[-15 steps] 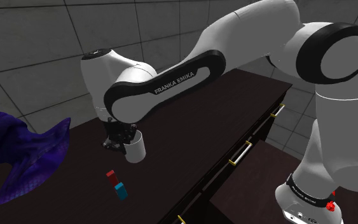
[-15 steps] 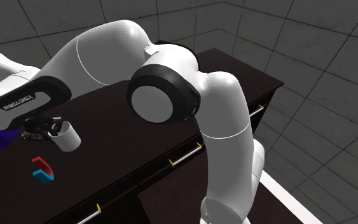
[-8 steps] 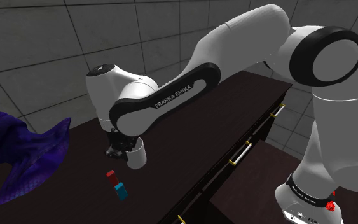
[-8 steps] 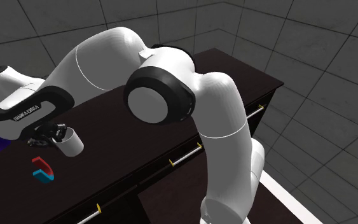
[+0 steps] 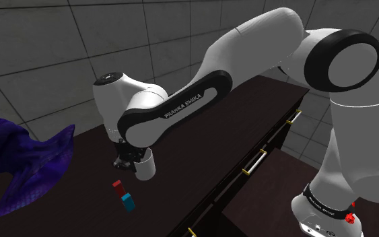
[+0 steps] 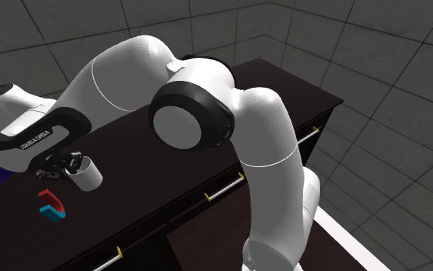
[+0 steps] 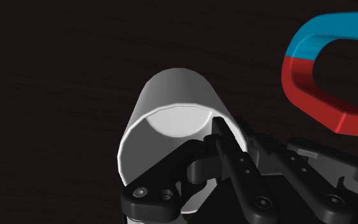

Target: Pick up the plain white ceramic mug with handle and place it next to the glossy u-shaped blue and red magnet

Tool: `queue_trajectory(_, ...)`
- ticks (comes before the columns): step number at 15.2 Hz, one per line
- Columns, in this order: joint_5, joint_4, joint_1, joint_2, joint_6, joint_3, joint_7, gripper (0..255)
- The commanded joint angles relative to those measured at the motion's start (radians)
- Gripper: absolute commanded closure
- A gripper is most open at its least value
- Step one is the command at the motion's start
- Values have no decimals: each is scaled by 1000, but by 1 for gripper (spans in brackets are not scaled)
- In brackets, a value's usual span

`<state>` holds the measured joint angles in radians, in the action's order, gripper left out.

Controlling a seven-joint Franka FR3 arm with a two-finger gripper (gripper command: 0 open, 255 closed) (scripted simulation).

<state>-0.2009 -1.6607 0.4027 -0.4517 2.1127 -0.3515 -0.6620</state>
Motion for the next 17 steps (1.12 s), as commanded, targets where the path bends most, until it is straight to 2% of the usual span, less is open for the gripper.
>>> queue_trajectory(1,0,0,0,0,0,0,0,255)
queue_trajectory(2,0,0,0,0,0,0,0,0)
queue_trajectory(7,0,0,0,0,0,0,0,0)
queue_trajectory(11,23,58,-4,49,-104,-12,15,0)
queue_trajectory(17,23,58,-4,49,-104,-11,15,0)
